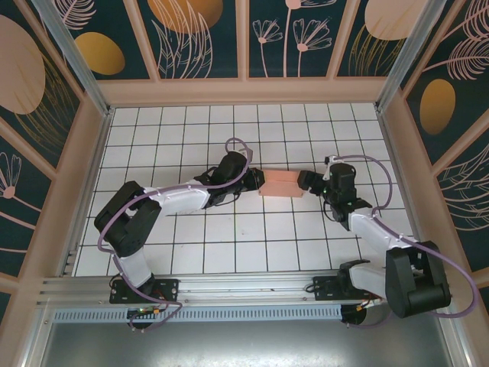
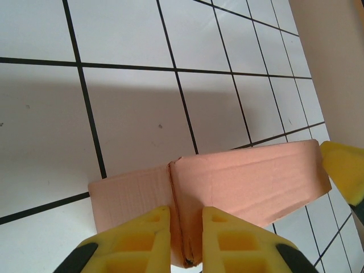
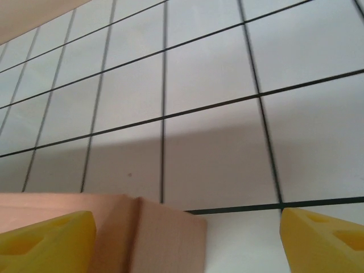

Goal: Fold the paper box

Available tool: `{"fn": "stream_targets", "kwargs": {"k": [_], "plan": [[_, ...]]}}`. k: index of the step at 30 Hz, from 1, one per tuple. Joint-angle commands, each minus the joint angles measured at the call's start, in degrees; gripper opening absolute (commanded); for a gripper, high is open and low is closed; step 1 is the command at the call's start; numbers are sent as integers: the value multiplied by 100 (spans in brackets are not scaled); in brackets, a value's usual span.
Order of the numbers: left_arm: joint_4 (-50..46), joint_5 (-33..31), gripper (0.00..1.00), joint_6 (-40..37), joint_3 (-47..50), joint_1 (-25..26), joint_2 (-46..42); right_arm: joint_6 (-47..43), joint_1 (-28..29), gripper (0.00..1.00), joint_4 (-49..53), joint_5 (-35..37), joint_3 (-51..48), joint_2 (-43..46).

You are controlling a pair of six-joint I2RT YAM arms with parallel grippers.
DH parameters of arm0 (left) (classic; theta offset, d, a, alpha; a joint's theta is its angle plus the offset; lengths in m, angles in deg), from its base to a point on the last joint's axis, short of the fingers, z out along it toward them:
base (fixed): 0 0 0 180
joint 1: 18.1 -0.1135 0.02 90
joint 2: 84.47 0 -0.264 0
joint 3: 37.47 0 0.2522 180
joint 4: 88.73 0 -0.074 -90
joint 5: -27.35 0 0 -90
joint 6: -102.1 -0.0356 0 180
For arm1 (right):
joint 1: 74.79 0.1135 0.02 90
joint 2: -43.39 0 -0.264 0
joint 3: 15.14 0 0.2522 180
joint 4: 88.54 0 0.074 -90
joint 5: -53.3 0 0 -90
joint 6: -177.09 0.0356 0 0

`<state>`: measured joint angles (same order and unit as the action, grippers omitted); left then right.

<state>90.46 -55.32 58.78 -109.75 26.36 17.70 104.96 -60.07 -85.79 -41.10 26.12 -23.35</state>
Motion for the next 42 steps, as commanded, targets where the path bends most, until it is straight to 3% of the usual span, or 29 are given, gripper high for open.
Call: {"fn": "stream_targets", "kwargs": {"k": [1,7,15,20,26,30,36,42], "plan": [[-1427,32,14,-225,151,9,494,-317,403,87,-8,100,305,-106],[-1445,37,14,-255,113,15,471,-387,750,90,300,913,313,-856],[-1481,67,15,-289,125,16,475,601,-127,85,518,8,15,-998],[-1488,50,15,-322,98,15,508,884,-399,83,568,7,-44,-745],[-1480,18,15,-334,134,14,459,561,-319,78,251,433,184,391],[-1480,36,15,-345,79,17,532,186,-35,78,439,461,739,258],[-1561,35,15,-396,-19,14,559,243,882,58,342,175,1110,-536],[-1594,30,15,-412,6,12,532,546,889,27,182,200,609,-1031]]}}
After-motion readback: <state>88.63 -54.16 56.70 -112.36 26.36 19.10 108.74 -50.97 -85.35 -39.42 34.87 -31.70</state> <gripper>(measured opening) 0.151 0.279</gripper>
